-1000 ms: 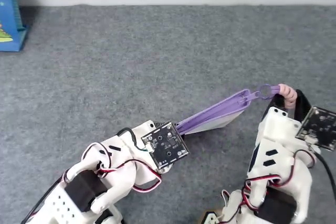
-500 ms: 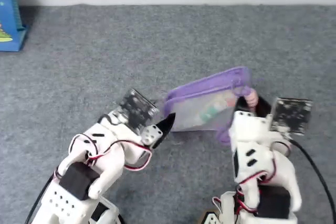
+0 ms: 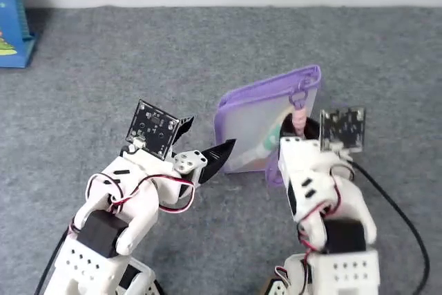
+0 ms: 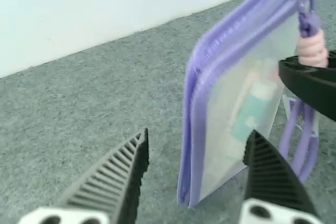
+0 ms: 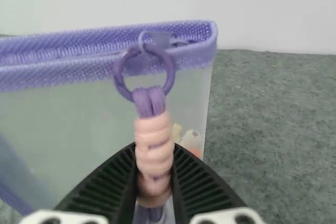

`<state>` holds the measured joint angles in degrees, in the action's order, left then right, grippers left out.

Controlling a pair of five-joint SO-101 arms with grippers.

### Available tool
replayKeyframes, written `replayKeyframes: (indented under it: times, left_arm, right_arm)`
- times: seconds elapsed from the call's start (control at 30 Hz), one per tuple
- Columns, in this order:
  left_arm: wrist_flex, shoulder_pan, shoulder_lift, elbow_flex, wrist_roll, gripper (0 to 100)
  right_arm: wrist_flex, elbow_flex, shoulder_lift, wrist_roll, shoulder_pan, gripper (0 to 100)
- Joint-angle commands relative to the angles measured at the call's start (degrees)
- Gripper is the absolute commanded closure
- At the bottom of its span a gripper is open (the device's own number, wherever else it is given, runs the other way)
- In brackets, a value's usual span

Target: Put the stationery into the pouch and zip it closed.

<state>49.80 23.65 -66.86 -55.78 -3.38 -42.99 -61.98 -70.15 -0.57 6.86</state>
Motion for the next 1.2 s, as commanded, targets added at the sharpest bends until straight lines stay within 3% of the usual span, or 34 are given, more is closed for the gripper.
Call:
replayKeyframes:
  times: [0.0,0.27,0.53,0.73,0.8,1.0,1.17]
  left_arm:
    - [-1.41,-0.09,-0.18,0.66,-0.53,72]
    - [-1.41,-0.09,-0.18,0.66,-0.53,72]
    - [-1.41,-0.09,-0.18,0.66,-0.53,72]
    - [-1.23,-0.09,-0.18,0.66,-0.53,72]
    - [-1.23,-0.18,-0.18,0.66,-0.53,74]
    - [-1.05,-0.18,-0.26,0.66,1.76,100]
    - [4.48,-0.26,-0.26,-1.01,3.87,99]
  right_arm:
    - [3.91,-0.97,11.30,0.26,0.66,95.6]
    - [2.68,2.46,21.41,0.09,0.57,69.0]
    - [-3.65,2.55,11.47,0.09,0.84,68.4]
    - [-10.42,2.37,0.31,-0.35,0.84,68.9]
    - [-11.82,2.37,-2.15,-2.90,0.84,73.1]
    - [-11.74,2.37,-4.62,-3.25,0.84,99.1]
    - [-11.56,2.37,-4.70,-2.37,0.92,96.2]
